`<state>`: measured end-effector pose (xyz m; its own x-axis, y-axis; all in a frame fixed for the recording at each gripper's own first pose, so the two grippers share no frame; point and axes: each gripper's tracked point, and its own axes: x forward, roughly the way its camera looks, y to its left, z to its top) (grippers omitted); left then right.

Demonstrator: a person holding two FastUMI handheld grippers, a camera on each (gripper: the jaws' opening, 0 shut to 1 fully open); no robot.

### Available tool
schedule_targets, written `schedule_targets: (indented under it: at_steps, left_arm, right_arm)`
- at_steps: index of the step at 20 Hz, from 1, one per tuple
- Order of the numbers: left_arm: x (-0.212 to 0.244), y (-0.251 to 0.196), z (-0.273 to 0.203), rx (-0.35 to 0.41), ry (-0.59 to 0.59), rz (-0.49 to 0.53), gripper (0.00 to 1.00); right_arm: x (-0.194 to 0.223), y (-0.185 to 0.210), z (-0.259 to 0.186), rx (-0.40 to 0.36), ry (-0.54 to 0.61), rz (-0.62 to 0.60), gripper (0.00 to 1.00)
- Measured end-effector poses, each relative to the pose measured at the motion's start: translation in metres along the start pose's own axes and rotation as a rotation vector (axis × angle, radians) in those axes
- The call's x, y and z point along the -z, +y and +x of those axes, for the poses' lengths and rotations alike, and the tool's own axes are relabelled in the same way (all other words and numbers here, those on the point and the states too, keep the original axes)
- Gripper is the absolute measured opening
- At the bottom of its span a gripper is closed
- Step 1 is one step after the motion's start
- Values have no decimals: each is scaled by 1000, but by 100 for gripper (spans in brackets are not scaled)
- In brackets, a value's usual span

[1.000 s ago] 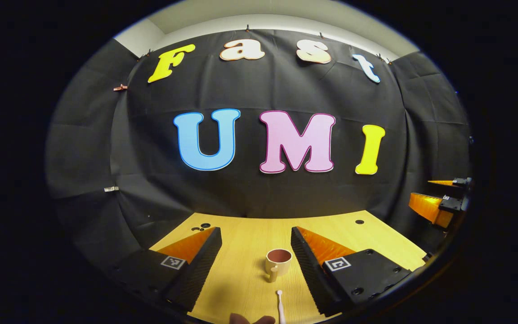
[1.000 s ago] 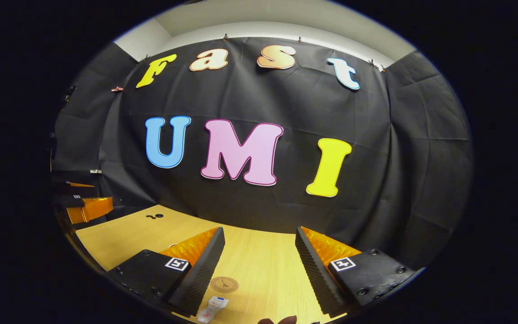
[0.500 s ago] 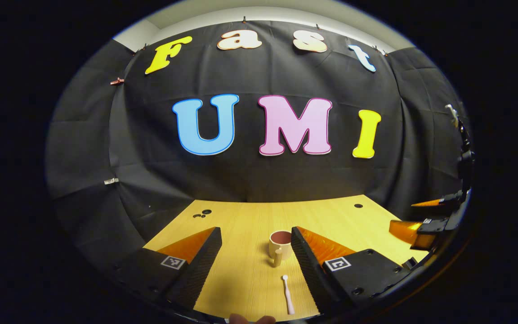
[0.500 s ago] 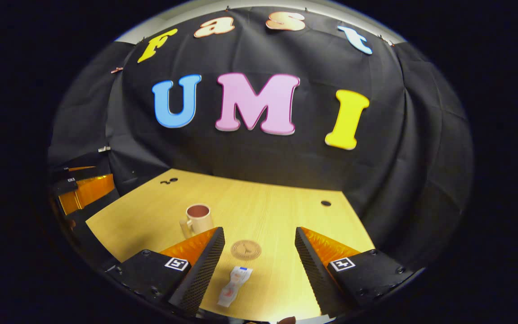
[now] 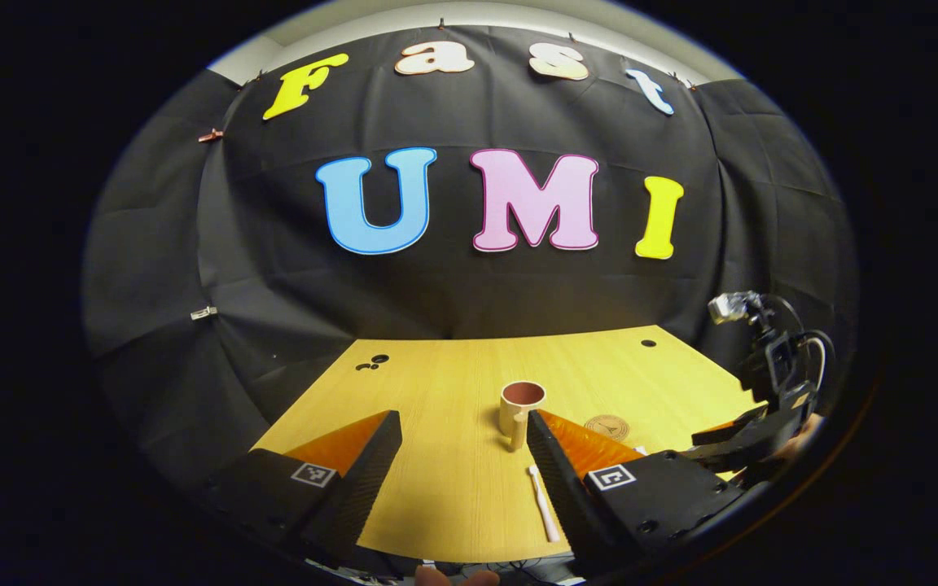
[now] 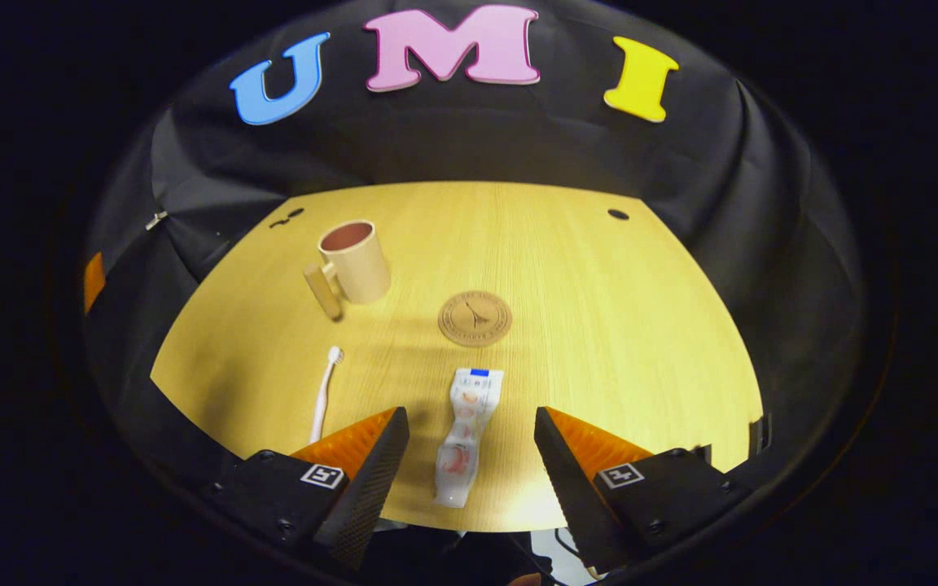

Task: Put the toothbrush and toothpaste on the desktop into the cup, then pick up the cup and place it on the coaster on the desktop.

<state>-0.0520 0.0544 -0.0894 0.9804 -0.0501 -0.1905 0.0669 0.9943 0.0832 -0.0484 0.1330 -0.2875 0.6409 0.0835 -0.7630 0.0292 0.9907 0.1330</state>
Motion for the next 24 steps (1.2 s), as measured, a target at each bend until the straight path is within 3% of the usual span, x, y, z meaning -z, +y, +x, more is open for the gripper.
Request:
schedule_targets:
  at_steps: [6,9,14,17,18,21,22,23,24]
  left_arm:
    - [15,23,2,-28,31,-12,96]
    - [24,29,2,-45,49,-19,96]
    - [33,26,5,-71,76,-20,96]
    - [37,14,12,-70,92,-17,96]
    - [39,8,15,-65,101,-15,96]
    - [57,-11,26,-40,152,-8,96]
    - [62,-19,31,-29,173,-8,96]
    - [68,-28,37,-16,194,-7,96]
    - [77,-38,42,-2,218,-8,95]
  right_arm:
    - [32,1,50,36,171,56,94]
    - [33,-1,63,46,221,51,81]
    - [38,1,76,32,290,76,69]
    - [39,-1,74,25,305,38,44]
    - [40,0,74,20,303,29,45]
    - [40,2,74,-23,303,48,30]
    - [38,3,73,-41,291,73,35]
    - [36,2,69,-64,285,90,23]
    - [32,0,67,-85,261,95,23]
